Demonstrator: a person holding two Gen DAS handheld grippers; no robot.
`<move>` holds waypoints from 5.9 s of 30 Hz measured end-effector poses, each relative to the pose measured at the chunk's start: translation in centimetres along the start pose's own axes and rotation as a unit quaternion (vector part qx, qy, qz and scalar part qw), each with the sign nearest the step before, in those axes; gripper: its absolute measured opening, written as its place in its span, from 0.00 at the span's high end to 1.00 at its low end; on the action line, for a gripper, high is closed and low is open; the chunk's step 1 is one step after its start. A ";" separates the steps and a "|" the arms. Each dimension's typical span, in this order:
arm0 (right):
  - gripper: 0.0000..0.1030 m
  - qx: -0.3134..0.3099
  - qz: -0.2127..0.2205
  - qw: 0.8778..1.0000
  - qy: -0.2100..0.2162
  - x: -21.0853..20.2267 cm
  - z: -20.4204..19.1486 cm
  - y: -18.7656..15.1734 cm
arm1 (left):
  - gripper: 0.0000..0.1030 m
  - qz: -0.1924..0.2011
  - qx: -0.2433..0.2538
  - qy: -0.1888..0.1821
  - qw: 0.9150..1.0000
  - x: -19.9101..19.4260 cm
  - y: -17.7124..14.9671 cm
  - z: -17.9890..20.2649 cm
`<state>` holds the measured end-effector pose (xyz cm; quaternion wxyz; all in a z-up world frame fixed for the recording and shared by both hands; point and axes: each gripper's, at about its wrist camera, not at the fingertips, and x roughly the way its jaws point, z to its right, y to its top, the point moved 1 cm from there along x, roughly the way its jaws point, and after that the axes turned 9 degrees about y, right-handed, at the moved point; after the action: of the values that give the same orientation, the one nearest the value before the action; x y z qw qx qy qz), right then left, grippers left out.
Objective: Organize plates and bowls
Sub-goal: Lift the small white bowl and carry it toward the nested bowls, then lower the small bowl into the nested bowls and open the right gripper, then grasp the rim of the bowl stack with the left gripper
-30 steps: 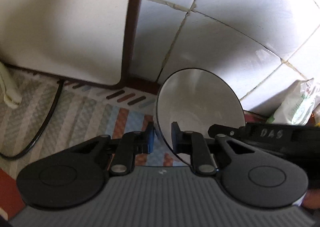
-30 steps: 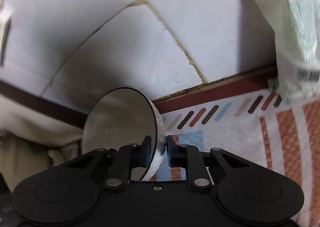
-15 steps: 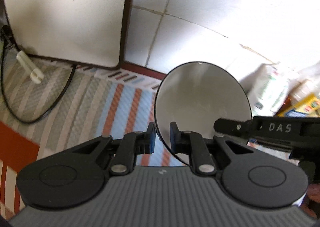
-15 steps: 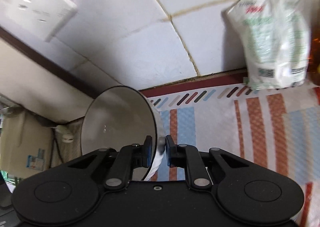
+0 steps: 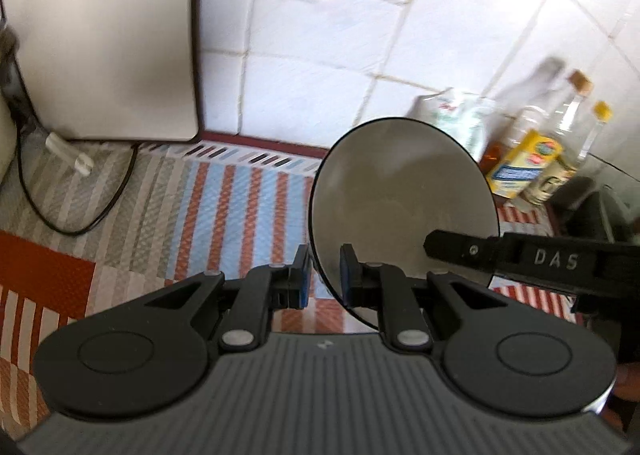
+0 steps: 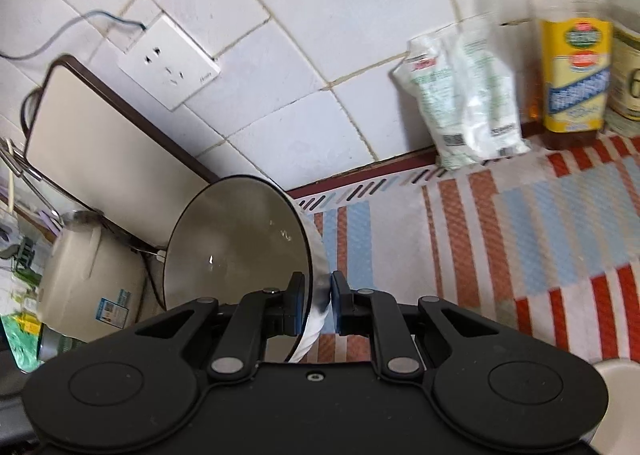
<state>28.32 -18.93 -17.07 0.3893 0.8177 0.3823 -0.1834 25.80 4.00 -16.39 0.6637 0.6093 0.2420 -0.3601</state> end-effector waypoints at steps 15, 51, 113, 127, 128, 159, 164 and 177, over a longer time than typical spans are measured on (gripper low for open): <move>0.83 0.024 0.044 0.999 0.001 -9.2 1.4 -3.5 | 0.87 0.021 0.106 -0.038 0.993 -6.4 -1.6 6.4; 0.83 0.125 0.018 0.983 -0.133 -13.7 12.7 -11.0 | 0.89 -0.145 0.228 -0.071 0.960 1.4 -8.3 19.1; 0.04 -0.262 0.083 0.960 -0.047 -22.7 8.7 -21.0 | 0.40 0.008 0.024 -0.141 0.990 -9.1 -17.1 15.5; 0.04 -0.225 0.146 0.959 -0.093 -13.2 13.8 -22.9 | 0.33 -0.036 -0.060 -0.143 0.987 -1.8 -18.5 13.9; 0.04 -0.218 0.148 0.961 -0.084 -12.9 14.0 -22.8 | 0.33 -0.044 -0.067 -0.144 0.986 -1.2 -18.3 13.9; 0.00 -0.249 0.129 0.954 -0.105 -6.9 13.8 -19.5 | 0.63 -0.075 0.059 -0.113 0.989 4.6 -15.7 16.0; 0.00 -0.258 0.125 0.951 -0.117 -6.6 13.4 -19.7 | 0.62 -0.070 0.025 -0.098 0.992 4.6 -16.1 16.0; 0.01 -0.263 0.134 0.948 -0.121 -7.0 12.7 -20.4 | 0.62 -0.059 0.032 -0.094 0.993 3.8 -16.6 15.6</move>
<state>8.10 -23.92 -31.00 0.6550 0.7014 0.2543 -0.1198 13.55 -11.96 -27.66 0.6413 0.5783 0.2028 -0.4616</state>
